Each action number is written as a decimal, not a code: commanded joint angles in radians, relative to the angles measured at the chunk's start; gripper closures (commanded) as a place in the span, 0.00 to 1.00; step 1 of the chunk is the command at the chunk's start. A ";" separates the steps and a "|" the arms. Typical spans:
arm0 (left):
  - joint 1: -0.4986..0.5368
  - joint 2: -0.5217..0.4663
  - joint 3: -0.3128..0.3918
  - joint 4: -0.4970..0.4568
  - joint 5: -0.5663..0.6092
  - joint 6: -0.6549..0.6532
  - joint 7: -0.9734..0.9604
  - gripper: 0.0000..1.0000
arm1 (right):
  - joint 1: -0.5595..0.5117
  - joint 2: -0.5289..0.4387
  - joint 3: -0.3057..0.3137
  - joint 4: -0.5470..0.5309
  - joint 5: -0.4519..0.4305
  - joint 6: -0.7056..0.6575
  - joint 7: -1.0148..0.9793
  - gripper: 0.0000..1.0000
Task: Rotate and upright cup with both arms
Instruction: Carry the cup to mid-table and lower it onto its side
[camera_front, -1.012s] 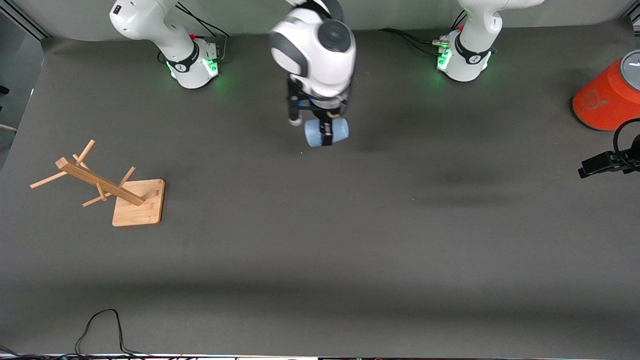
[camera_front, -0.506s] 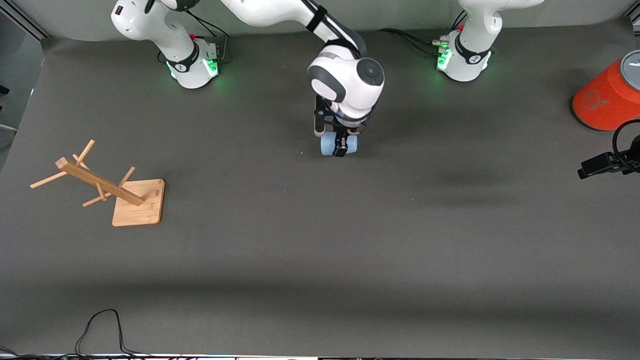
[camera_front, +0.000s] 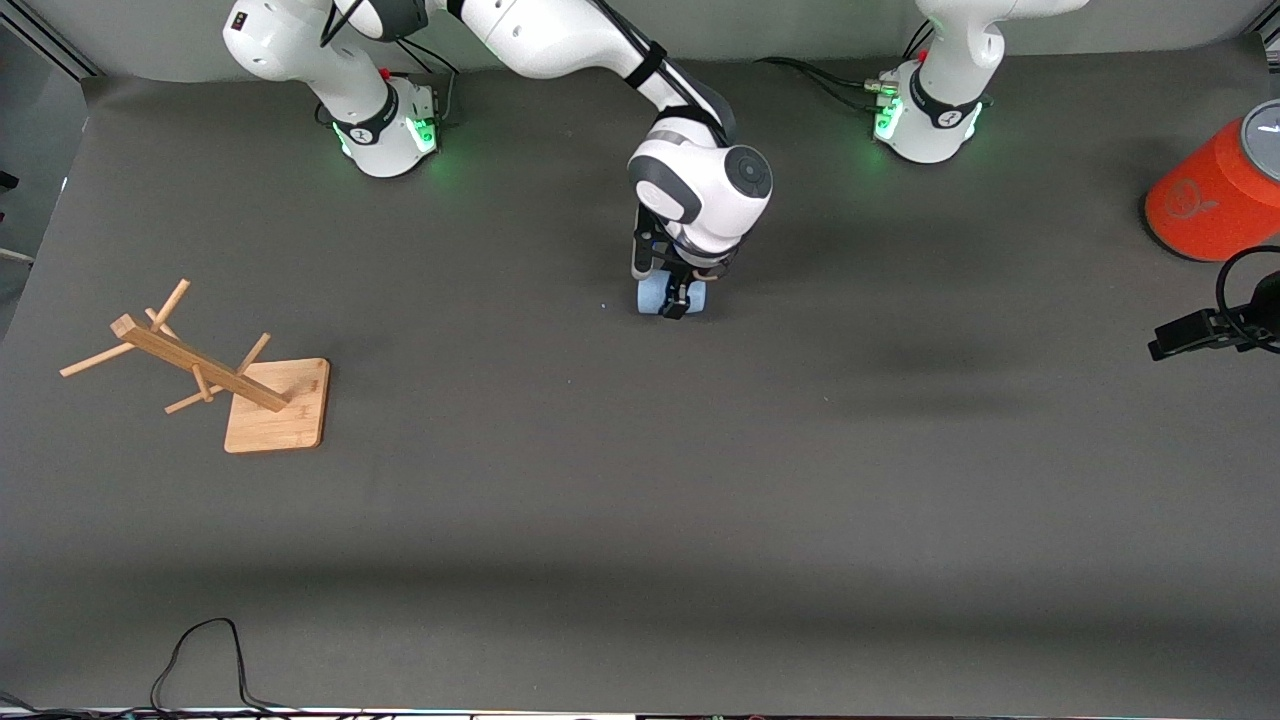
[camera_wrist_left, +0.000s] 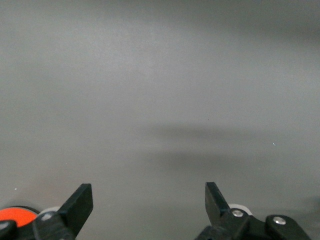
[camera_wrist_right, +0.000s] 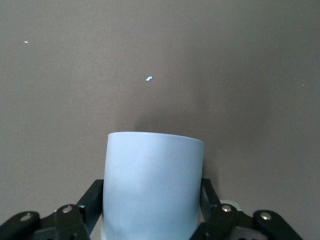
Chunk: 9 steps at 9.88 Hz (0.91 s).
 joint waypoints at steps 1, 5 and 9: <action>-0.025 -0.002 0.006 -0.004 0.011 0.011 -0.014 0.00 | 0.011 0.020 -0.007 0.036 -0.007 -0.004 0.045 0.18; -0.021 0.009 0.008 -0.006 0.012 0.013 -0.013 0.00 | 0.005 0.003 -0.007 0.048 -0.004 -0.007 0.027 0.00; -0.034 0.022 0.006 -0.012 0.037 0.011 -0.026 0.00 | -0.067 -0.136 0.072 0.064 0.007 -0.169 -0.032 0.00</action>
